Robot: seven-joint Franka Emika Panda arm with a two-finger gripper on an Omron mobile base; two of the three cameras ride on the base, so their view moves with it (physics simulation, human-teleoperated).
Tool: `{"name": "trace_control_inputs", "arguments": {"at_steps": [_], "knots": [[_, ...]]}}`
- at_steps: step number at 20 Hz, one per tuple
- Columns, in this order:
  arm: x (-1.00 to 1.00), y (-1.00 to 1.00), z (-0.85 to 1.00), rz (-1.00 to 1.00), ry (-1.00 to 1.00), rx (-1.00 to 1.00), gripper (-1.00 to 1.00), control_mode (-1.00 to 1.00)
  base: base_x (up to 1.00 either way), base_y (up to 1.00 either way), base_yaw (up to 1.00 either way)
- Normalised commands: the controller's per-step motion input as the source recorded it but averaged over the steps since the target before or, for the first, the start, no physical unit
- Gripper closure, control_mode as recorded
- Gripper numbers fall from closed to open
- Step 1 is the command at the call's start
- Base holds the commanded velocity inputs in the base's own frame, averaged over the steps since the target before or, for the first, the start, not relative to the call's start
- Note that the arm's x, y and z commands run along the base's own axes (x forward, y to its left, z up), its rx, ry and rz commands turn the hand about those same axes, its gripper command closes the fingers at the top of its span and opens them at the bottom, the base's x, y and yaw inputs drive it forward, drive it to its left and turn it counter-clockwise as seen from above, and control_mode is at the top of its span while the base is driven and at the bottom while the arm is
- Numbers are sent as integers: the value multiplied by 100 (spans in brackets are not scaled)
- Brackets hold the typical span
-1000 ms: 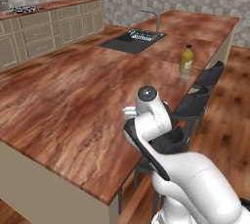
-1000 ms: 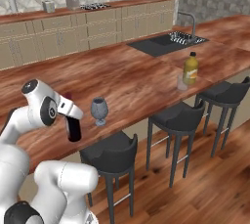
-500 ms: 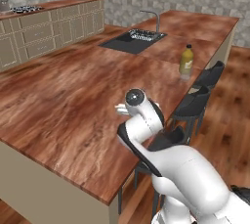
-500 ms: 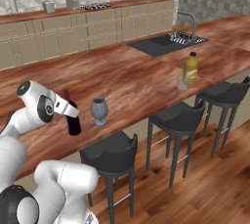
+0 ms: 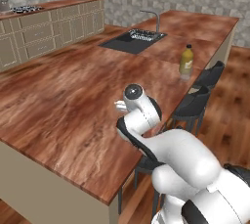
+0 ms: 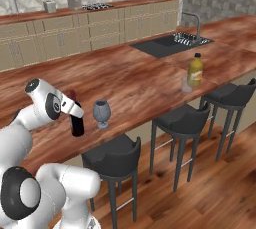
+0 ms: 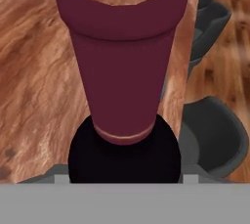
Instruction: There is a wine glass and glass cup on the dining counter. Place the wine bottle next to the wine glass and the juice bottle next to the glass cup.
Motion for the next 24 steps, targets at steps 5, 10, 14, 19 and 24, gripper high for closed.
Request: {"name": "trace_control_inputs", "arguments": {"at_steps": [5,10,14,19,24], "knots": [[17,0,-10,0,11,2,100,-100,0,0,0],[10,0,-13,0,0,0,100,-100,0,0,0],[7,0,-12,0,-6,0,100,-100,0,0,0],[8,0,-15,0,-4,0,100,-100,0,0,0],[8,0,-11,0,-4,-1,100,-100,0,0,0]]}}
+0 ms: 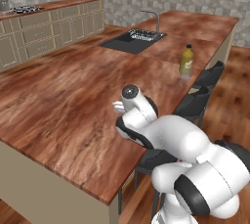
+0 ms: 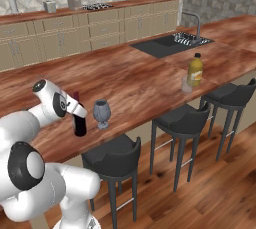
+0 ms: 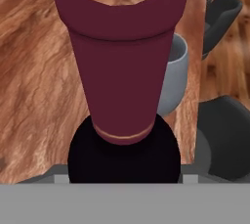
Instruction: There is a wine glass and glass cup on the dining counter. Place the wine bottle next to the wine glass and the juice bottle next to the glass cup.
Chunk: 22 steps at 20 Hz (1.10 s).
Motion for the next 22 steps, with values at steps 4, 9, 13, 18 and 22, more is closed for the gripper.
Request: {"name": "trace_control_inputs", "arguments": {"at_steps": [4,9,13,18,22], "knots": [[13,-2,-11,2,0,-1,100,-100,0,0,0],[10,0,-12,1,0,-1,100,-100,0,0,0],[10,0,-14,1,0,-6,100,-100,0,0,0],[11,-1,-15,1,0,-5,100,-100,0,0,0],[17,0,-15,1,0,-5,100,-100,0,0,0]]}}
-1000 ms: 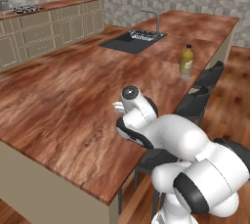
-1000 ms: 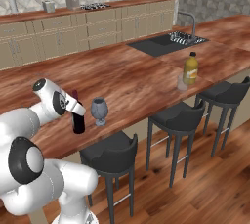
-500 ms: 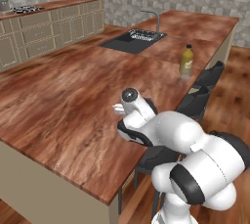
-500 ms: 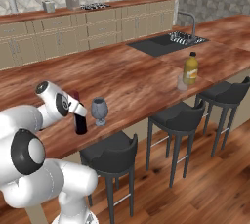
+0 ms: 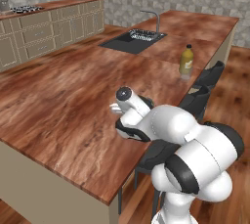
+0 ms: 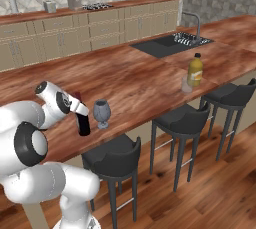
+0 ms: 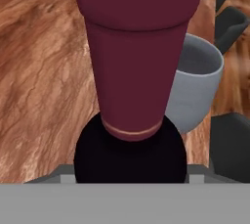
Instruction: There is a wine glass and glass cup on the dining counter. Place the wine bottle next to the wine glass and the juice bottle next to the glass cup.
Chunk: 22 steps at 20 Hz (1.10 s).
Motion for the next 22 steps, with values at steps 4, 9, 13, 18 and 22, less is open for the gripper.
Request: {"name": "trace_control_inputs", "arguments": {"at_steps": [4,9,13,18,22], "knots": [[3,0,-24,2,0,-1,100,-100,0,0,0],[-11,0,-33,0,0,0,100,-100,0,0,0],[-11,-2,-31,0,0,0,100,-100,0,0,0],[-11,-1,-28,0,0,0,100,-100,0,0,0],[-10,0,-25,0,0,0,-100,-100,0,0,0]]}}
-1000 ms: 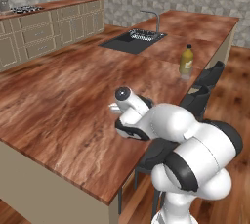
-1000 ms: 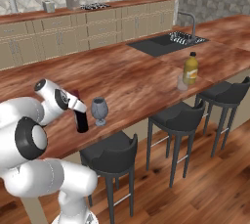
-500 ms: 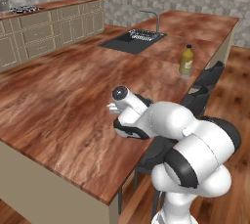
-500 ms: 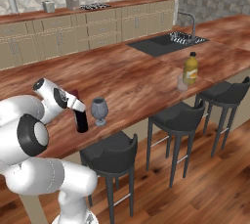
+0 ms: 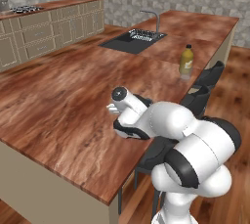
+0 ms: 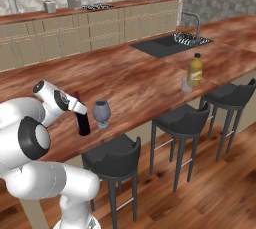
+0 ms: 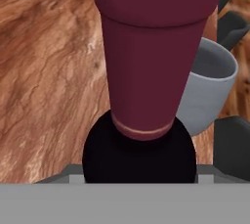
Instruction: There is a wine glass and glass cup on the dining counter. Place the wine bottle next to the wine glass and the juice bottle next to the glass cup.
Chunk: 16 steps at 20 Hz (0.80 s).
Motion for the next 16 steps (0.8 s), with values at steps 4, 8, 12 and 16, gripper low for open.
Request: {"name": "trace_control_inputs", "arguments": {"at_steps": [4,8,12,16], "knots": [[-10,-1,-23,0,0,0,-100,-100,0,0,0],[-3,-3,-13,0,0,0,-100,-100,0,0,0],[-4,-2,-3,0,-1,0,-100,-100,0,0,0],[-11,-1,0,0,-1,0,-100,-100,0,0,0]]}}
